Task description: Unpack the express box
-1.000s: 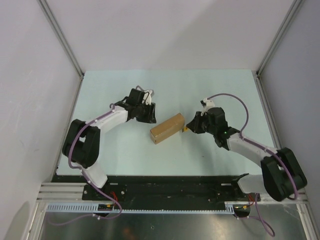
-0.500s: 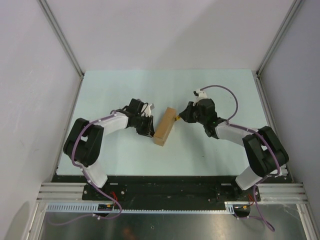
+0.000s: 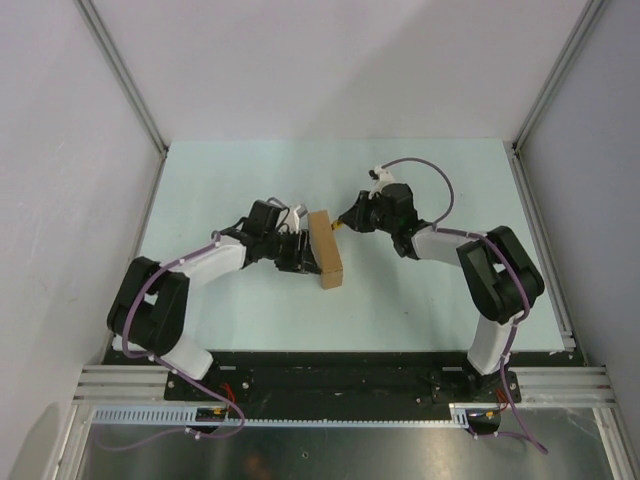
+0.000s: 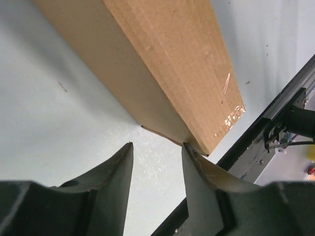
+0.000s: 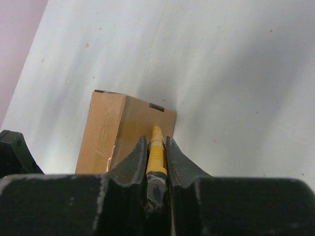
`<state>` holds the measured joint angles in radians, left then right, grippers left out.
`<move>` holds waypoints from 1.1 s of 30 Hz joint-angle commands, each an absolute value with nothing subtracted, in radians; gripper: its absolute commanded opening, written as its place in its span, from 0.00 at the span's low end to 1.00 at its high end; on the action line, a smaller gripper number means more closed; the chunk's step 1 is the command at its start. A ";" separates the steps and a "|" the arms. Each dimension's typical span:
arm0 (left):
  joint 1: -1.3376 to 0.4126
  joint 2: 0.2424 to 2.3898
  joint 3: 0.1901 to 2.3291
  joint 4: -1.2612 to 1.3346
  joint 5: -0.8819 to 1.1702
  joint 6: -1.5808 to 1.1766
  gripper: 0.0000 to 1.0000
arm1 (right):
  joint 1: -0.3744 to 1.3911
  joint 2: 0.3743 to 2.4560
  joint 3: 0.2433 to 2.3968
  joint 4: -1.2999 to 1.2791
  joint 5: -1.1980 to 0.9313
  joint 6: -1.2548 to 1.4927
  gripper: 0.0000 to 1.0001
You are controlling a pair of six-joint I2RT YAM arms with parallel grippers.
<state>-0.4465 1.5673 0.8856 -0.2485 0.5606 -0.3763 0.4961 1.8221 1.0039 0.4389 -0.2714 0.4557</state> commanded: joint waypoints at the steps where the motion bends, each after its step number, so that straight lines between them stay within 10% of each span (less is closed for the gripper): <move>1: -0.424 1.474 0.907 -0.213 0.481 -0.358 0.51 | 0.486 1.793 1.055 0.453 -0.267 0.439 0.00; 11: -0.416 1.370 1.107 -0.238 0.215 -0.115 0.99 | 0.443 1.527 1.080 0.139 -0.043 0.362 0.00; 20: -0.413 1.638 1.337 -0.308 0.020 -0.432 0.97 | 0.606 1.295 1.077 -0.152 0.035 0.233 0.00; 33: -0.388 1.991 1.674 -0.319 0.279 -0.311 0.91 | 1.041 1.449 1.057 -0.054 0.228 0.049 0.00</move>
<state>-0.3897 1.9549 1.5940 -0.3248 0.1738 -0.3557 1.0050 1.3544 1.0458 -0.1406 0.1089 0.0933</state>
